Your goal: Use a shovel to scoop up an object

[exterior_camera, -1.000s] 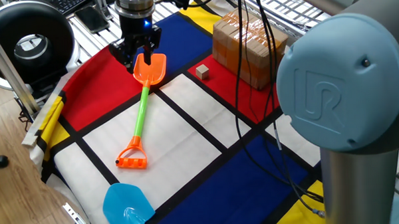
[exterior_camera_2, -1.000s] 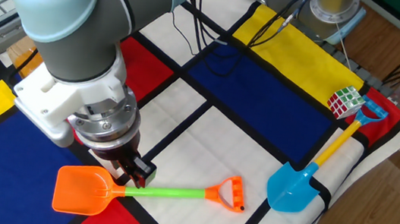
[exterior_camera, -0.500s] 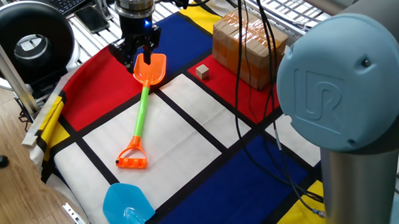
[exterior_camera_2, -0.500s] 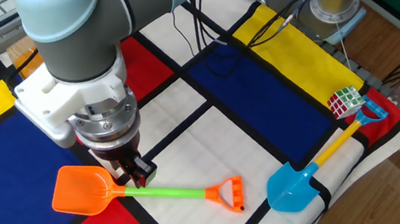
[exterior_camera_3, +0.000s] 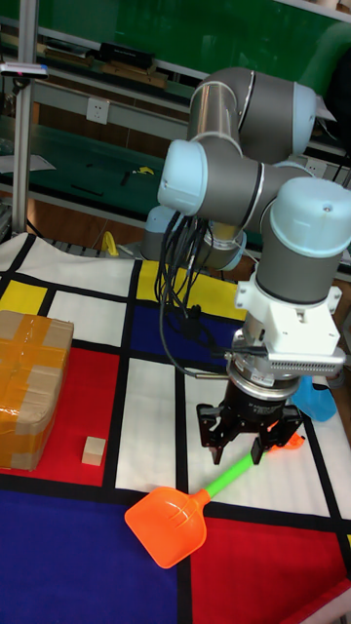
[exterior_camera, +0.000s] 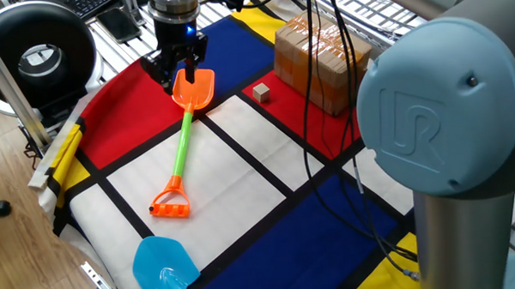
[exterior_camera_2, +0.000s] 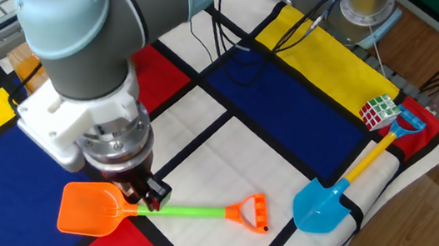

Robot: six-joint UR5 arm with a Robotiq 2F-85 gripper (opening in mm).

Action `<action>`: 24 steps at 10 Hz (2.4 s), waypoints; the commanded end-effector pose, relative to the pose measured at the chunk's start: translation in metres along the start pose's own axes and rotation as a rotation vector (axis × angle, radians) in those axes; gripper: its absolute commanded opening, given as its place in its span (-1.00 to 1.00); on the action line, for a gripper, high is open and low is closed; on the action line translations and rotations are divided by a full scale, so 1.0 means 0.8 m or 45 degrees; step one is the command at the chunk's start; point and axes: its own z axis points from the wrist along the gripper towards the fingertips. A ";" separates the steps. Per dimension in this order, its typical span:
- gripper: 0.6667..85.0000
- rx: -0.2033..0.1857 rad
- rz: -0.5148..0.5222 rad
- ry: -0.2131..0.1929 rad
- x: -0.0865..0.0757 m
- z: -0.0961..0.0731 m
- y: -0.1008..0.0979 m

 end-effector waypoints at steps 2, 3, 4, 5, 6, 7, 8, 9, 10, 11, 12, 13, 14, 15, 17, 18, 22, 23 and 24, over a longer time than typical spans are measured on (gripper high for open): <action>0.26 0.026 -0.016 -0.012 -0.014 0.029 -0.003; 0.25 0.032 -0.035 -0.012 -0.014 0.029 -0.004; 0.25 0.033 -0.055 0.004 -0.010 0.029 -0.004; 0.25 0.038 -0.074 0.021 -0.006 0.029 -0.006; 0.25 0.038 -0.087 0.035 -0.002 0.029 -0.006; 0.25 0.032 -0.097 0.034 -0.002 0.029 -0.004; 0.25 0.028 -0.095 0.026 -0.005 0.029 -0.003; 0.25 0.026 -0.084 0.011 -0.010 0.038 0.006; 0.25 0.032 -0.090 0.010 -0.013 0.046 0.011; 0.26 0.024 -0.119 0.006 -0.018 0.052 0.018; 0.26 0.022 -0.156 0.006 -0.021 0.053 0.021; 0.26 0.031 -0.189 0.004 -0.023 0.052 0.021; 0.26 0.048 -0.197 0.009 -0.019 0.048 0.015; 0.26 0.068 -0.222 0.030 -0.015 0.047 0.010; 0.28 0.102 -0.405 0.023 -0.019 0.047 0.001; 0.29 0.091 -0.426 0.020 -0.020 0.047 0.004; 0.30 0.073 -0.486 -0.022 -0.032 0.050 0.012; 0.30 0.066 -0.500 -0.038 -0.039 0.059 0.016; 0.31 0.063 -0.501 -0.047 -0.043 0.065 0.018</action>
